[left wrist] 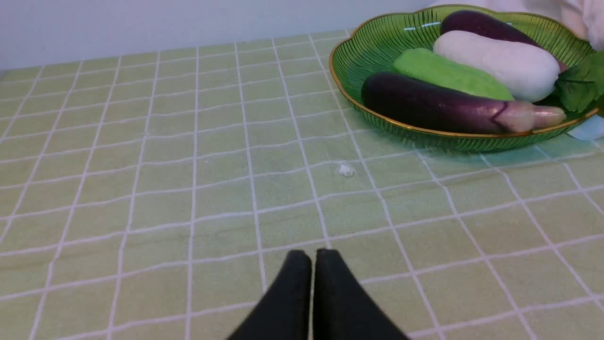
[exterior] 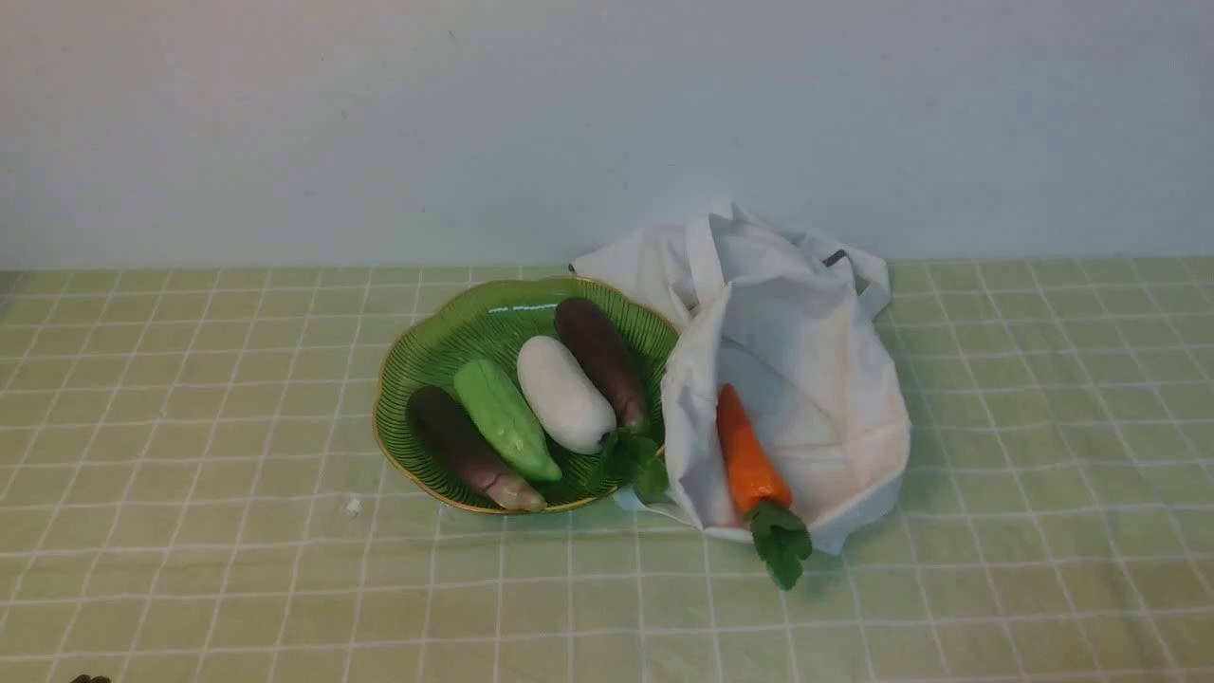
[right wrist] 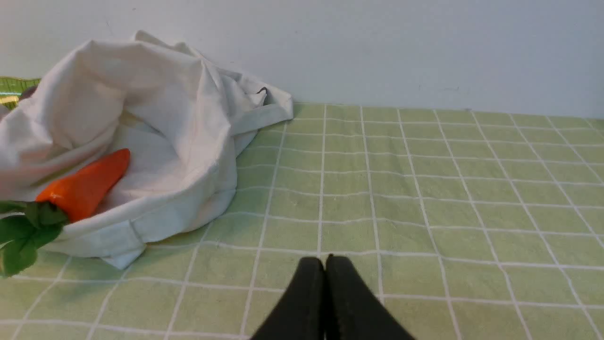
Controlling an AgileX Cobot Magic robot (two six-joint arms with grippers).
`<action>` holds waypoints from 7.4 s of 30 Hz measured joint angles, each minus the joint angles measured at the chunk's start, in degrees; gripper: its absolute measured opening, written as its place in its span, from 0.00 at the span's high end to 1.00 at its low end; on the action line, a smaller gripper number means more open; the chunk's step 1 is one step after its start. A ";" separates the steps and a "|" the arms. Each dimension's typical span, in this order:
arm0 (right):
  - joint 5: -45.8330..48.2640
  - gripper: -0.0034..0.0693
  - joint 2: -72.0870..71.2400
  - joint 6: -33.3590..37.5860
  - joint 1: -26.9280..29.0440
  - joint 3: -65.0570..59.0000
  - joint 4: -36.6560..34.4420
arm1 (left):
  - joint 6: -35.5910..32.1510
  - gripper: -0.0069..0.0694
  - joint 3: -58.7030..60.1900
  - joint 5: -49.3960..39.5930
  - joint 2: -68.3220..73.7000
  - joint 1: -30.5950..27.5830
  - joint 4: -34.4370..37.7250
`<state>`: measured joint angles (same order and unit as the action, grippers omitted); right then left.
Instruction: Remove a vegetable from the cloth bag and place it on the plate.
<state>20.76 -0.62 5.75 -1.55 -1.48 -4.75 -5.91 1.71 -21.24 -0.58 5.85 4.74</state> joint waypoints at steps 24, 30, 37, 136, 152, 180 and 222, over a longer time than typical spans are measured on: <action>0.00 0.97 0.00 0.05 0.00 0.00 0.00 | 0.00 0.92 0.00 0.00 0.00 0.00 0.00; 0.00 0.97 0.00 0.05 0.00 0.00 0.00 | 0.00 0.92 0.00 0.00 0.00 0.00 0.00; 0.00 0.97 0.00 0.05 0.00 0.00 0.00 | 0.00 0.92 0.00 0.00 0.00 0.00 0.00; 22.79 0.39 115.11 -1.18 -22.46 75.14 -14.62 | 0.00 0.92 0.00 0.00 0.00 0.00 0.00; 48.05 0.53 105.44 -13.21 -22.46 82.03 3.50 | 0.00 0.92 0.00 0.00 0.00 0.00 0.00; 36.28 0.40 129.04 -19.50 -39.31 113.47 1.00 | 0.00 0.92 0.00 0.00 0.00 0.00 0.00; 36.27 0.97 50.57 -17.81 -39.31 64.39 16.90 | 0.00 0.92 0.00 0.00 0.00 0.00 0.00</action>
<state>57.03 49.95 -12.07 -40.86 62.90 12.15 -5.91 1.71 -21.24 -0.58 5.85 4.74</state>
